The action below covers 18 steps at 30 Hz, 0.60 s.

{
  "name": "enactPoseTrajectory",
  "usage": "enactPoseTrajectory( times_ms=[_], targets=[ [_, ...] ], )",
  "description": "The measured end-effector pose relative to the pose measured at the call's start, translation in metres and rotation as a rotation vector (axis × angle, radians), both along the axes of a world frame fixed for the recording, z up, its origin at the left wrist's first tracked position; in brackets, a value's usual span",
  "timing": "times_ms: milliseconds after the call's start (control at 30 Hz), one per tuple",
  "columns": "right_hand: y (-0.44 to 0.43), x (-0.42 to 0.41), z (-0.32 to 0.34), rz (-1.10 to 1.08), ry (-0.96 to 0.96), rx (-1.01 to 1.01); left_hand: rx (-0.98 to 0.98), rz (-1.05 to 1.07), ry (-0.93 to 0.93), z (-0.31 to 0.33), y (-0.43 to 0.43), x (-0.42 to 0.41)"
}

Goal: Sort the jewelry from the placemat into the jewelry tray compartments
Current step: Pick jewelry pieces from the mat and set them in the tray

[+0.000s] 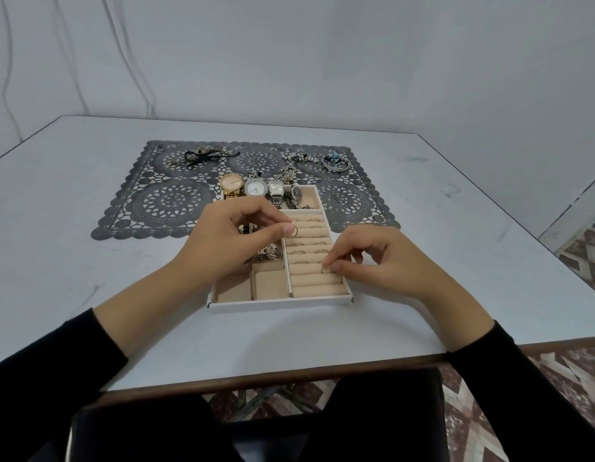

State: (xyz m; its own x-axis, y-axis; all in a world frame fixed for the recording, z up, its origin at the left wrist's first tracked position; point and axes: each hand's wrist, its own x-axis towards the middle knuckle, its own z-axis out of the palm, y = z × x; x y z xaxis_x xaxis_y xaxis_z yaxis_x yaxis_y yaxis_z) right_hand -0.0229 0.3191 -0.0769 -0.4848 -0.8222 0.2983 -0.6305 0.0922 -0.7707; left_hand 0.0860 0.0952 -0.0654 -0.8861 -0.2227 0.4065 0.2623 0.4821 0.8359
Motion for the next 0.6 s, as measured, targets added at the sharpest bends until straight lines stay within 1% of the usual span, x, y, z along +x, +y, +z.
enactPoseTrajectory(
  times_ms=[167, 233, 367, 600],
  targets=[
    [-0.0027, -0.0022, 0.0022, 0.028, -0.061, 0.059, 0.011, 0.008, -0.013, -0.0001, -0.0001, 0.0002],
    [-0.0022, -0.0027, 0.0029, 0.035, -0.074, 0.062, 0.008, 0.011, -0.017, -0.0001, 0.0002, 0.0003],
    [-0.002, -0.0031, 0.0065, 0.021, -0.158, 0.053, 0.012, 0.013, -0.019, -0.0006, 0.0003, 0.0005],
    [-0.0054, -0.0041, 0.0063, 0.028, -0.16, 0.076, 0.012, 0.011, -0.021, -0.0003, 0.0004, -0.0002]
  ],
)
